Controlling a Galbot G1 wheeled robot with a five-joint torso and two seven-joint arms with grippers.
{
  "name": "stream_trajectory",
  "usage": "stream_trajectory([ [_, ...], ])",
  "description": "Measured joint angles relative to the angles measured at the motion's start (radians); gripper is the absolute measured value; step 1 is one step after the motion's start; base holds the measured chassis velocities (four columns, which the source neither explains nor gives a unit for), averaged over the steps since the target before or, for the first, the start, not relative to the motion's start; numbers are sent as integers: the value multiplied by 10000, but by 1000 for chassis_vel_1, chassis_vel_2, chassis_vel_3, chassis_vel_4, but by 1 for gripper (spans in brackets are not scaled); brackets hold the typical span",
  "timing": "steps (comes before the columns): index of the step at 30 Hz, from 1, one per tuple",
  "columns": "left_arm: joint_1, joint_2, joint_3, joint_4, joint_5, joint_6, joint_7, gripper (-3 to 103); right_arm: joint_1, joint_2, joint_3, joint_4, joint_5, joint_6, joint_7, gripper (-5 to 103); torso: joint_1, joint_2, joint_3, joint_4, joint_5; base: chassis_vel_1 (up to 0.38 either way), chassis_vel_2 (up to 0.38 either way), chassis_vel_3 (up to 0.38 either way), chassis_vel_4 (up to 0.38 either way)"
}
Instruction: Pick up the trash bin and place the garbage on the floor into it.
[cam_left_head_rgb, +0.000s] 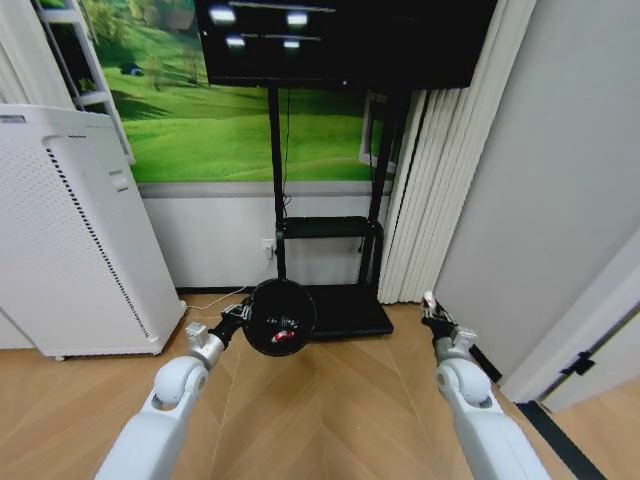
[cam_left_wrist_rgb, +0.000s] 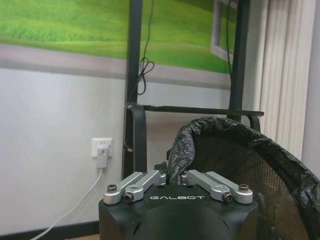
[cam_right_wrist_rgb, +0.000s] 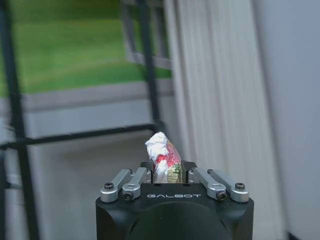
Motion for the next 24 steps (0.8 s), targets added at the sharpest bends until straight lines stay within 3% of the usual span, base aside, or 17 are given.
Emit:
stream_trajectory([
  [4, -142, -161, 98, 340, -325, 52, 41, 7, -595, -107, -540, 1602, 707, -166, -814, 28, -1, 0, -1, -6, 2, 0, 0, 0, 0],
  [9, -260, -268, 360, 559, -318, 68, 102, 7, -1012, -300, -887, 2371, 997, -314, -1586, 28, -1, 0, -1, -8, 2, 0, 0, 0, 0],
  [16, -397, -343, 925, 555, -211, 93, 74, 7, -1452, -1614, -1584, 2671, 1074, -198, -3406, 28, -1, 0, 0, -7, 4, 0, 0, 0, 0],
  [24, -406, -510, 1288, 464, -22, 130, 48, 7, -993, -2017, -2617, 2038, 475, 27, -3556, 28, -1, 0, 0, -5, 5, 0, 0, 0, 0],
])
